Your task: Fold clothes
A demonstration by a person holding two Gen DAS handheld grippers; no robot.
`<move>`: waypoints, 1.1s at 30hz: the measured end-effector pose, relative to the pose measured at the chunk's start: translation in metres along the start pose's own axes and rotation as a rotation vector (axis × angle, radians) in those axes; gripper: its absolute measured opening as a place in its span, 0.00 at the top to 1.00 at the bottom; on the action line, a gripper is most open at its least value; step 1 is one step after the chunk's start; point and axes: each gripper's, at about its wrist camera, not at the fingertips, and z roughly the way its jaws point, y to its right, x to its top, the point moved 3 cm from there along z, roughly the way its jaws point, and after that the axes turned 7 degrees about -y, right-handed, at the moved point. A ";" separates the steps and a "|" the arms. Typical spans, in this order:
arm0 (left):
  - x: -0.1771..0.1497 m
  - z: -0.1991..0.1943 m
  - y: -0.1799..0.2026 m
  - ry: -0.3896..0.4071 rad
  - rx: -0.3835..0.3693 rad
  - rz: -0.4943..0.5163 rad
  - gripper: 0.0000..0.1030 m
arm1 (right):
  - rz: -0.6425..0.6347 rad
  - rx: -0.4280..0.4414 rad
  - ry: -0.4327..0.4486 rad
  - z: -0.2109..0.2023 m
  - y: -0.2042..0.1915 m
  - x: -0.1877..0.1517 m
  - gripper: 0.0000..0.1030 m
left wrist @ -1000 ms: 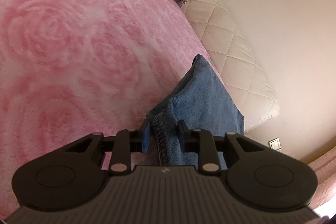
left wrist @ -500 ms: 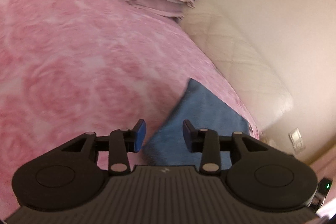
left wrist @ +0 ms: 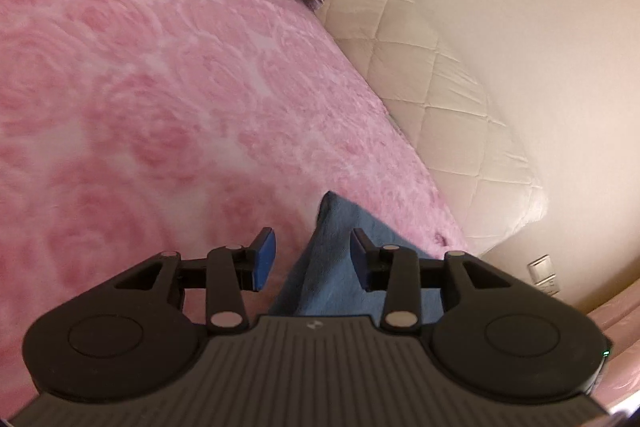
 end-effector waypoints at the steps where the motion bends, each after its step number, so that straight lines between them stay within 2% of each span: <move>1: 0.003 0.006 0.000 -0.011 -0.016 -0.005 0.66 | 0.002 -0.002 -0.003 0.006 0.001 0.002 0.58; 2: 0.005 0.012 0.000 -0.021 -0.029 -0.008 0.67 | -0.005 -0.001 -0.006 0.011 0.001 0.002 0.58; 4: 0.009 0.023 0.002 -0.027 -0.060 0.014 0.75 | -0.040 0.008 -0.011 0.019 -0.001 0.003 0.88; 5: 0.011 0.025 0.005 -0.021 -0.061 0.047 0.91 | -0.066 0.010 -0.004 0.019 -0.004 0.003 0.92; 6: 0.012 0.026 0.011 -0.012 -0.055 0.091 0.95 | -0.100 0.005 0.016 0.016 -0.007 0.002 0.94; 8: 0.011 0.024 0.025 0.027 -0.055 0.229 0.98 | -0.171 0.019 0.109 0.000 -0.012 -0.003 0.94; 10: 0.011 0.025 0.032 0.054 -0.059 0.306 0.98 | -0.161 0.045 0.163 -0.006 -0.001 -0.007 0.95; 12: 0.012 0.036 0.029 0.052 -0.035 0.335 0.99 | -0.075 0.007 0.103 0.013 0.018 -0.009 0.95; 14: 0.007 0.055 0.024 0.025 0.053 0.381 0.98 | 0.021 -0.015 0.039 0.036 0.037 -0.014 0.94; 17: 0.000 0.063 0.015 0.009 0.185 0.420 1.00 | -0.030 -0.076 0.026 0.036 0.025 -0.011 0.90; 18: -0.002 0.057 0.013 0.020 0.195 0.412 1.00 | -0.044 -0.086 0.019 0.033 0.021 -0.008 0.86; 19: -0.003 0.048 0.012 0.038 0.181 0.392 1.00 | -0.058 -0.096 0.022 0.027 0.019 -0.005 0.83; 21: -0.005 0.028 0.015 0.076 0.151 0.368 1.00 | -0.076 -0.127 0.049 0.011 0.015 -0.001 0.71; 25: -0.009 -0.013 0.041 0.149 0.080 0.394 1.00 | -0.107 -0.159 0.102 -0.010 0.002 -0.004 0.70; 28: -0.015 -0.004 0.065 0.109 0.035 0.456 1.00 | -0.151 -0.176 0.068 0.005 -0.008 -0.009 0.70; 31: -0.018 0.026 0.076 0.064 0.082 0.505 1.00 | -0.154 -0.178 0.011 0.032 -0.005 -0.014 0.73; 33: -0.023 0.054 0.068 -0.018 0.158 0.496 0.95 | -0.148 -0.187 -0.005 0.045 -0.001 -0.014 0.73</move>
